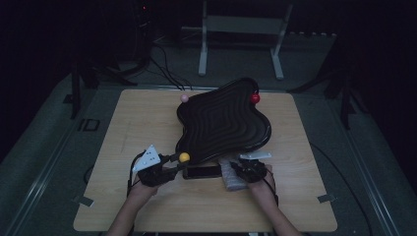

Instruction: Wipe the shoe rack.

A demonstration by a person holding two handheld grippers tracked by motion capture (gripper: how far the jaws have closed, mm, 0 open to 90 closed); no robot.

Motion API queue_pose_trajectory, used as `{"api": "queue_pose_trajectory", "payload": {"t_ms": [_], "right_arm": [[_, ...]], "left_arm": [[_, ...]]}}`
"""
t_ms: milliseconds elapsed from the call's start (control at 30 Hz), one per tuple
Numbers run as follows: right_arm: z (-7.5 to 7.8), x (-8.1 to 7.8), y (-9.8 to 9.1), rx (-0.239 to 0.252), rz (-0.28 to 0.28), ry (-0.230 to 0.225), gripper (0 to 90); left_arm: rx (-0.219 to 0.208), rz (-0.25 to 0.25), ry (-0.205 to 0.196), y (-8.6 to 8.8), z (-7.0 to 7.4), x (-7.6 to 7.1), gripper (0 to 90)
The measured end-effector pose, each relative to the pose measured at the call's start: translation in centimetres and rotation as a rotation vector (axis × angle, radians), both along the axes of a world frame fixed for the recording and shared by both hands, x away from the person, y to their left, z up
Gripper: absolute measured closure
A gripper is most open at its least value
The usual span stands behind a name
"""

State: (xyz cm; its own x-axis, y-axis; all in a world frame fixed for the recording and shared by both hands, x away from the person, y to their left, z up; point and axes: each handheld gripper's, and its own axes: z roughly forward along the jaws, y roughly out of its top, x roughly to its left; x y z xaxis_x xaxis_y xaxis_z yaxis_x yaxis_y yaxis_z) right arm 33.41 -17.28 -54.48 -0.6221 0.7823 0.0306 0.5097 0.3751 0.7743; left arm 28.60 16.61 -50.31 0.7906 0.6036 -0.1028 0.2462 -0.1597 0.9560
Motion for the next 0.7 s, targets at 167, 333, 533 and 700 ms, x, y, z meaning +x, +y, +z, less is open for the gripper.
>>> {"api": "queue_pose_trajectory", "payload": {"t_ms": [167,333,533,700], "right_arm": [[0.0,-1.5,1.6,-0.040,0.002,-0.019,74.4],[-0.1,-2.7,5.0,-0.048,0.080,-0.028,74.4],[-0.2,-3.3,7.4,-0.063,0.134,-0.059,74.2],[-0.3,-2.9,5.2,-0.061,0.139,-0.067,74.3]], "left_arm": [[-0.001,-0.002,0.002,0.0,0.0,0.0,60.4],[0.005,0.002,-0.001,-0.1,0.0,0.0,60.4],[0.001,-0.002,-0.003,0.1,0.0,0.1,60.4],[0.003,-0.001,-0.003,0.1,0.0,0.1,60.3]]}}
